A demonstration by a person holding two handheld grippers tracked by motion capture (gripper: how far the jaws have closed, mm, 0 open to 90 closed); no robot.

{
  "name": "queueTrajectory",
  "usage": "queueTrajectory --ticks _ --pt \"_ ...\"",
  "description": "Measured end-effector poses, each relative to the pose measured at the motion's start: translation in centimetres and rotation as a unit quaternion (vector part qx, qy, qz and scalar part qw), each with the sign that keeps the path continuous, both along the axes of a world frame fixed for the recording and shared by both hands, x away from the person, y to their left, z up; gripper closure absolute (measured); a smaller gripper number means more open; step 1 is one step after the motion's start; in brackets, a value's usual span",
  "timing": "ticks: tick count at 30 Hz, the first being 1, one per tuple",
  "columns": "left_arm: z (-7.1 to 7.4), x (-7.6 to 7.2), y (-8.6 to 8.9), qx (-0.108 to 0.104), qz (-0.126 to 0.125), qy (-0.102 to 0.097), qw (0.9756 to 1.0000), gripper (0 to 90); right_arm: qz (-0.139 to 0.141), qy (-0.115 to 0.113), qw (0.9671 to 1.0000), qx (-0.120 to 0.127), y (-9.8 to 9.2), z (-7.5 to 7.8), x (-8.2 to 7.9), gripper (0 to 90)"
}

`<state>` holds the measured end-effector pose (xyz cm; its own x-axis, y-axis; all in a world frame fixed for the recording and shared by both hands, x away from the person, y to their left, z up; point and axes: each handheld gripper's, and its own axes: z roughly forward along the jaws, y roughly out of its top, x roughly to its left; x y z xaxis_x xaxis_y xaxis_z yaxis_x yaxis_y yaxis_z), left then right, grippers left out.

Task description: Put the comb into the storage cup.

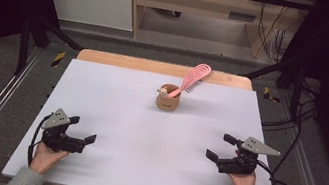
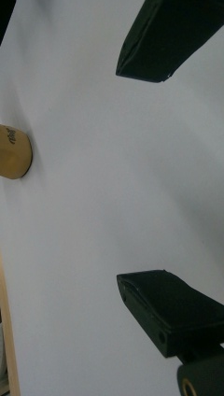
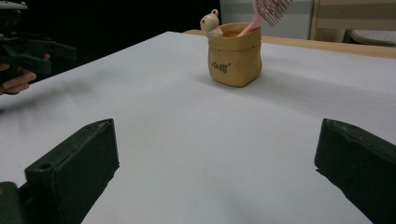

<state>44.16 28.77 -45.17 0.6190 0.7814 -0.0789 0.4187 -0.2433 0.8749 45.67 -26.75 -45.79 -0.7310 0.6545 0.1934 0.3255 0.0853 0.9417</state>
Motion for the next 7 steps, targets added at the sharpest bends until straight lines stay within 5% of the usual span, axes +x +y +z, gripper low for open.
queueTrajectory --ticks 7 --pt "-0.07 0.09 -0.15 0.005 -0.002 0.001 1.0000 2.3 0.004 0.003 0.9999 -0.010 -0.37 -0.53 -0.08 0.3"
